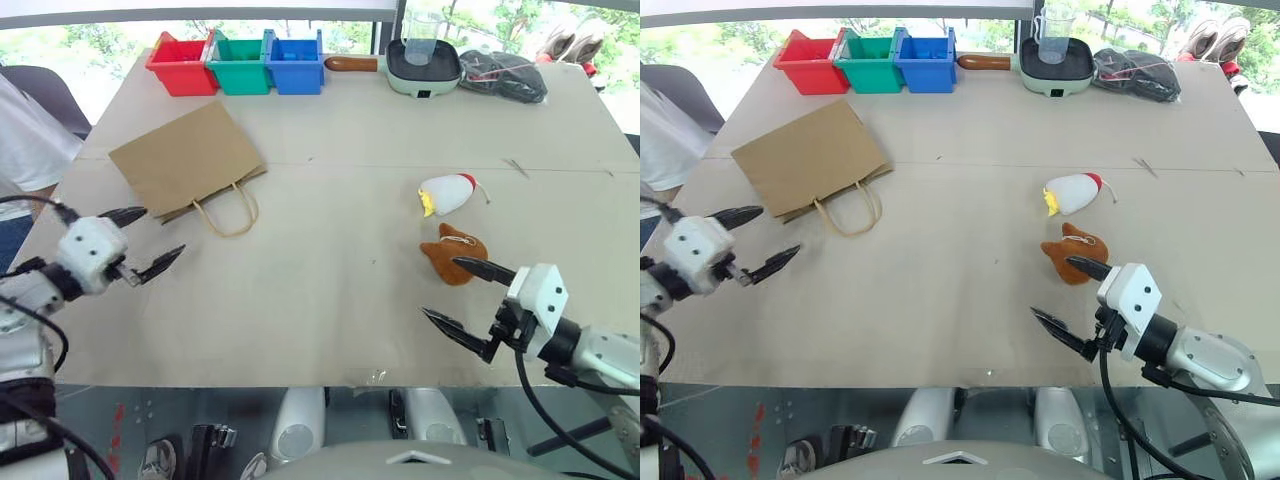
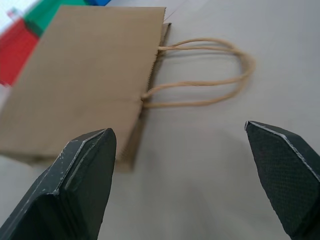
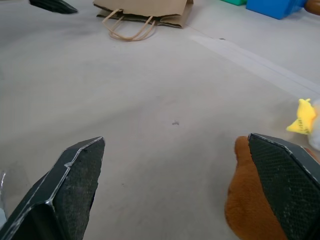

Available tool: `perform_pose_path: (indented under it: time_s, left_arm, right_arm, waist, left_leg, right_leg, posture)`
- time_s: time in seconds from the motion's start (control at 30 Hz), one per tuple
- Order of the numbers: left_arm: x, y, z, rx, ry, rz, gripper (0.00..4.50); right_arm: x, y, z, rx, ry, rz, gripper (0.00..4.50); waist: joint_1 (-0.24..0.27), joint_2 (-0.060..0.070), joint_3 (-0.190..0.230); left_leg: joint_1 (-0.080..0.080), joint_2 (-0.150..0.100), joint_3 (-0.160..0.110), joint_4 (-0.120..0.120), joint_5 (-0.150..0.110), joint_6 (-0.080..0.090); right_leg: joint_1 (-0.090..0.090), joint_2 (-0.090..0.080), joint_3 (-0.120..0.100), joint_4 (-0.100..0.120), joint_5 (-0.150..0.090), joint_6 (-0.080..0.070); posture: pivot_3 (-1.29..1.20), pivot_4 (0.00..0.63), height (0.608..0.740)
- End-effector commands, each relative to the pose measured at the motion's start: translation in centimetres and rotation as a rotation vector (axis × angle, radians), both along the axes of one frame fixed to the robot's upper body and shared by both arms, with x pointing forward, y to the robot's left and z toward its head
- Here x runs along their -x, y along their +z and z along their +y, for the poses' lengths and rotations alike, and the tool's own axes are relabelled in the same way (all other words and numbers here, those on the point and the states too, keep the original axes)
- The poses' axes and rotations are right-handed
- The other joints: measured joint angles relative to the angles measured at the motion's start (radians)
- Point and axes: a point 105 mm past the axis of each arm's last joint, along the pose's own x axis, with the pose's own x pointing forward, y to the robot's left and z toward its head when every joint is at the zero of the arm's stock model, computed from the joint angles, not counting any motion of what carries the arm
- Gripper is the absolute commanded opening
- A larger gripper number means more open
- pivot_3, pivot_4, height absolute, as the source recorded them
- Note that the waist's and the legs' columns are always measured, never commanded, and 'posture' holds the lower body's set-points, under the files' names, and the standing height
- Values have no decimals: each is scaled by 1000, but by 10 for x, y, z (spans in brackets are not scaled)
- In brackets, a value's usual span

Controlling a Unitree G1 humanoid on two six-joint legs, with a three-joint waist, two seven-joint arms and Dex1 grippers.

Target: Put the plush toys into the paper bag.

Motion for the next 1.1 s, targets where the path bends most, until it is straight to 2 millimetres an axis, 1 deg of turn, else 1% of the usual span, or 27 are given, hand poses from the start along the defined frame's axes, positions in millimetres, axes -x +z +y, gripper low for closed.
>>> perform_pose_path:
  time_s: [0.03,0.1,0.2,0.23,0.27,0.37,0.4,0.47,0.53,0.6,0.67,0.77,0.8,0.9,0.93,1.0,1.07,1.1]
  left_arm:
    - [-13,7,-10,-151,-39,-102,4460]
    - [-23,7,-19,-172,-49,-133,4460]
    - [-34,8,-29,-209,-66,-173,4460]
    - [-36,6,-32,-215,-74,-173,3946]
    - [-37,5,-34,-213,-81,-171,3694]
    - [-38,-1,-40,-214,-114,-155,2239]
    - [-38,-2,-40,-209,-118,-150,1871]
    - [-40,-3,-41,-186,-120,-140,717]
    - [-42,-3,-44,-144,-130,-130,24]
    - [-45,-2,-50,-97,-144,-118,24]
    - [-50,5,-61,-24,-160,-128,24]
    - [-48,18,-110,72,-331,-165,24]
    - [-45,19,-122,95,-376,-164,24]
    - [-41,20,-159,195,-473,-131,24]
    - [-39,20,-176,233,-526,-120,24]
    - [-33,18,-209,262,-650,-104,24]
    - [-28,22,-230,312,-740,-93,24]
    - [-22,26,-240,326,-808,-95,24]
  right_arm:
    - [-1,8,2,-5,-2,-61,4500]
    - [-1,9,3,-7,-8,-69,4500]
    - [-1,11,5,-8,-12,-79,4500]
    - [-1,12,5,-8,-14,-81,4500]
    - [-1,12,6,-8,-15,-83,4500]
    - [-2,14,7,-12,-24,-89,4500]
    - [-2,15,7,-12,-26,-90,4500]
    - [-3,15,7,-11,-31,-94,4500]
    - [-4,16,7,-11,-37,-97,4500]
    - [-5,17,8,-12,-39,-102,4500]
    - [-7,18,8,-9,-47,-113,4500]
    - [-15,21,8,-13,-108,-146,4500]
    - [-17,22,8,-10,-123,-157,4500]
    - [-25,18,5,83,-203,-190,4500]
    - [-27,16,6,96,-220,-187,4500]
    - [-27,13,11,83,-200,-154,4500]
    - [-27,11,15,76,-188,-142,4500]
    - [-27,10,16,67,-183,-129,4500]
  waist:
    - [-1,-1,0]
    - [-3,-1,0]
    - [-6,-1,0]
    - [-9,-1,0]
    - [-11,-1,0]
    - [-15,-1,0]
    - [-15,-1,0]
    - [-14,-1,0]
    - [-12,-1,0]
    - [-10,-1,0]
    - [-7,-1,0]
    - [-8,-1,0]
    - [-8,-1,0]
    - [-10,-1,0]
    - [-10,-1,0]
    - [-10,0,0]
    - [-10,0,0]
    - [-10,0,0]
  left_leg:
    - [0,0,0,0,0,0]
    - [0,0,0,0,0,0]
    - [1,0,0,0,0,0]
    - [1,0,-1,1,0,0]
    - [1,0,-1,1,0,0]
    - [1,1,0,1,1,0]
    - [2,1,0,1,1,0]
    - [1,1,0,2,1,0]
    - [1,1,0,2,1,0]
    - [1,1,0,3,1,0]
    - [1,1,-1,4,1,0]
    - [0,1,-1,8,1,0]
    - [0,1,-1,9,1,0]
    - [0,1,-1,12,0,0]
    - [0,1,-1,13,0,0]
    - [0,1,-2,14,0,0]
    - [0,1,-3,15,0,0]
    - [0,1,-3,15,0,0]
  right_leg:
    - [1,0,0,0,0,1]
    - [0,1,0,2,2,3]
    - [-2,1,0,9,1,4]
    - [-2,2,0,11,1,4]
    - [-3,2,0,12,1,4]
    - [-3,2,1,13,1,4]
    - [-3,2,1,13,1,4]
    - [-3,2,1,13,1,4]
    - [-3,2,1,13,1,4]
    - [-3,2,1,13,1,4]
    - [-2,2,1,14,2,4]
    - [-2,2,0,14,2,4]
    - [-1,2,0,14,2,4]
    - [1,2,0,15,2,4]
    - [1,3,0,15,2,4]
    - [1,3,0,16,2,4]
    - [2,4,0,16,2,4]
    - [2,4,0,16,2,4]
  posture:
    - [0,150,740]
    - [0,150,740]
    - [0,150,740]
    - [0,150,740]
    - [0,150,740]
    - [0,150,740]
    - [0,150,740]
    - [0,150,740]
    - [0,150,740]
    - [0,150,740]
    - [0,150,740]
    - [0,150,740]
    - [0,150,740]
    - [0,150,740]
    - [0,150,740]
    - [0,150,740]
    - [0,150,740]
    - [0,150,740]
